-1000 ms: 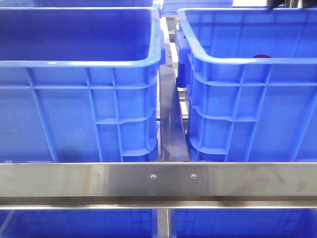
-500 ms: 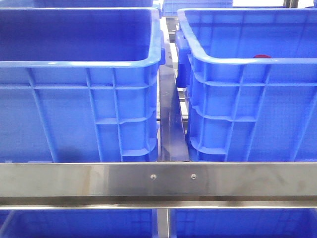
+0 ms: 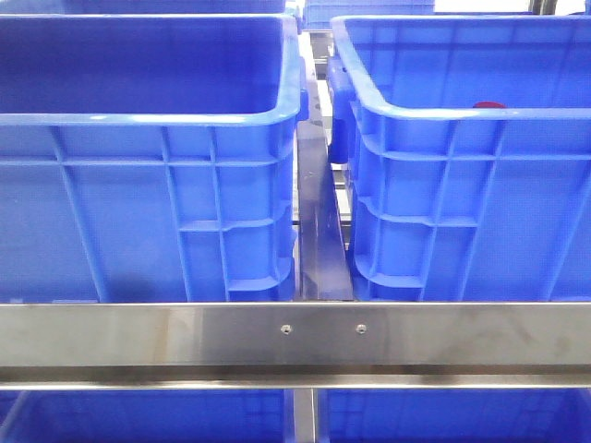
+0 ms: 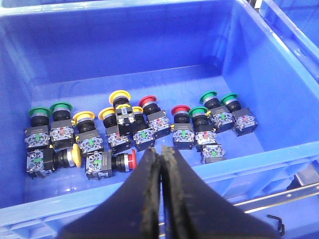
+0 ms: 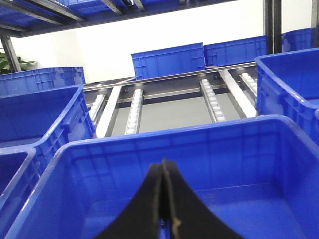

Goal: Pick red and yellow buttons and place in box

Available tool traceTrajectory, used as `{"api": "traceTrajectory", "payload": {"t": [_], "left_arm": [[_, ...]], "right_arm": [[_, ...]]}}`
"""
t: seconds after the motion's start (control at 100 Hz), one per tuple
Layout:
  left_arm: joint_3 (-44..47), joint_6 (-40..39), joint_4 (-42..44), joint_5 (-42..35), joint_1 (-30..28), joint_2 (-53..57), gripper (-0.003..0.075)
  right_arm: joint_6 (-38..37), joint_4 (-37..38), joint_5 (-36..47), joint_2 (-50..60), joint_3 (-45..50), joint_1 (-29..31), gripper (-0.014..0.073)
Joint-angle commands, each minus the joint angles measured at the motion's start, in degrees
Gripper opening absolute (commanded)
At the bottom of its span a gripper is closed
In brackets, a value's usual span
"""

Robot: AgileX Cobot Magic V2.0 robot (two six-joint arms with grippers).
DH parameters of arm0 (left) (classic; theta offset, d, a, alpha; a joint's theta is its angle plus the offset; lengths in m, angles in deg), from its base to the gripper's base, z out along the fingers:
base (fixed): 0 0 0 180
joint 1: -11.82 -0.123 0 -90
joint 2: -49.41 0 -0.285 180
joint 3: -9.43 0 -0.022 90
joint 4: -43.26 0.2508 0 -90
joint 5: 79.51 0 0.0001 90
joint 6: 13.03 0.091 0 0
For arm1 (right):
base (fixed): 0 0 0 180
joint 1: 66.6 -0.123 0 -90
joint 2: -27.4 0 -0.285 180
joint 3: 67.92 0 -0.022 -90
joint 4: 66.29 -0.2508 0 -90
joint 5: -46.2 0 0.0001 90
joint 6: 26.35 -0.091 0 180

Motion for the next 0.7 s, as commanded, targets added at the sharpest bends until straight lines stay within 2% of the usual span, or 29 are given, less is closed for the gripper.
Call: {"api": "traceTrajectory", "payload": {"t": [0.0,0.13,0.23,0.3,0.42,0.49,0.55,0.69], "left_arm": [[-1.57,-0.54,-0.92,-4.60,-0.28,-0.06,-0.0018],[-1.57,-0.54,-0.80,-4.40,-0.28,-0.06,-0.0008],[-1.57,-0.54,-0.80,-4.40,-0.17,-0.06,0.0080],[-1.57,-0.54,-0.80,-4.18,-0.17,-0.06,0.0195],[-1.57,-0.54,-0.80,-4.18,-0.17,-0.06,0.0470],[-1.57,-0.54,-0.80,-4.28,-0.17,-0.06,0.0582],[-1.57,-0.54,-0.80,-4.28,-0.17,-0.06,0.0613],[-1.57,-0.54,-0.80,-4.79,-0.17,-0.64,0.0597]], "right_arm": [[0.78,0.60,-0.56,0.17,-1.33,0.27,-0.0067],[0.78,0.60,-1.09,0.17,-1.20,0.27,-0.0067],[0.78,0.60,-1.52,0.17,-1.20,0.27,-0.0067],[0.78,0.60,-2.16,0.17,-1.20,0.27,-0.0067],[0.78,0.60,-3.34,0.17,-1.20,0.27,-0.0067],[0.78,0.60,-3.89,0.17,-1.20,0.27,-0.0067],[0.78,0.60,-4.39,0.17,-1.20,0.27,-0.0067],[0.78,0.60,-4.76,0.17,-1.20,0.27,-0.0067]]}}
